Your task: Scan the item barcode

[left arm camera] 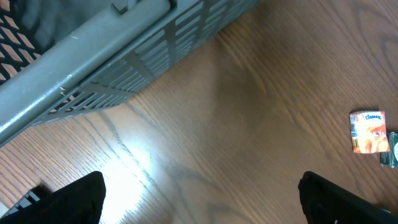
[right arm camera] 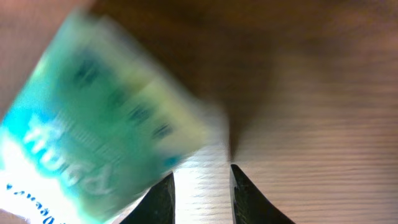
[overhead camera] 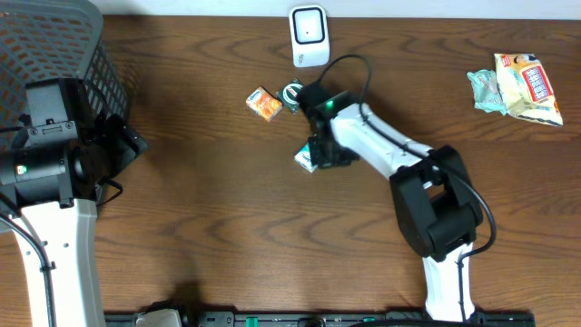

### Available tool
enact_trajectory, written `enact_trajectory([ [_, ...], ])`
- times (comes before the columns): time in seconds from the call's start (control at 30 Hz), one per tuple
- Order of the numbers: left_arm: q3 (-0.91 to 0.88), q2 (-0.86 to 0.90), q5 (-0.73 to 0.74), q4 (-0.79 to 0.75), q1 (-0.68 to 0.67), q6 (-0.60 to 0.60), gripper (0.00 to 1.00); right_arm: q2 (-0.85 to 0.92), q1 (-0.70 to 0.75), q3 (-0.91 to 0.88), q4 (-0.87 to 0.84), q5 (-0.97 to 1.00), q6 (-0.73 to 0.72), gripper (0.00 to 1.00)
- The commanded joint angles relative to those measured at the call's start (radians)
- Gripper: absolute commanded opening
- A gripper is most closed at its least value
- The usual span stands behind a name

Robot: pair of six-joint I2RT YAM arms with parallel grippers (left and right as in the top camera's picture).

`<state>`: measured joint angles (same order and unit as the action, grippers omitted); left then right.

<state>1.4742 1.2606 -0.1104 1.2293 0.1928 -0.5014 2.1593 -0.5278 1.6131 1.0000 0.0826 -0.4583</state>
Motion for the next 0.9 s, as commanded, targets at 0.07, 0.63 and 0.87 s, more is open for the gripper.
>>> enact_trajectory([
  [0.07, 0.002, 0.0, -0.003, 0.001, 0.003, -0.009, 0.98, 0.002, 0.039, 0.127, 0.013, -0.121, 0.005, 0.26],
  [0.63, 0.002, 0.0, -0.003, 0.001, 0.003, -0.009, 0.98, 0.003, 0.003, 0.169, -0.067, -0.343, 0.041, 0.29],
  [0.87, 0.002, 0.0, -0.003, 0.001, 0.003, -0.009, 0.98, 0.003, -0.065, 0.098, -0.235, -0.22, 0.04, 0.23],
])
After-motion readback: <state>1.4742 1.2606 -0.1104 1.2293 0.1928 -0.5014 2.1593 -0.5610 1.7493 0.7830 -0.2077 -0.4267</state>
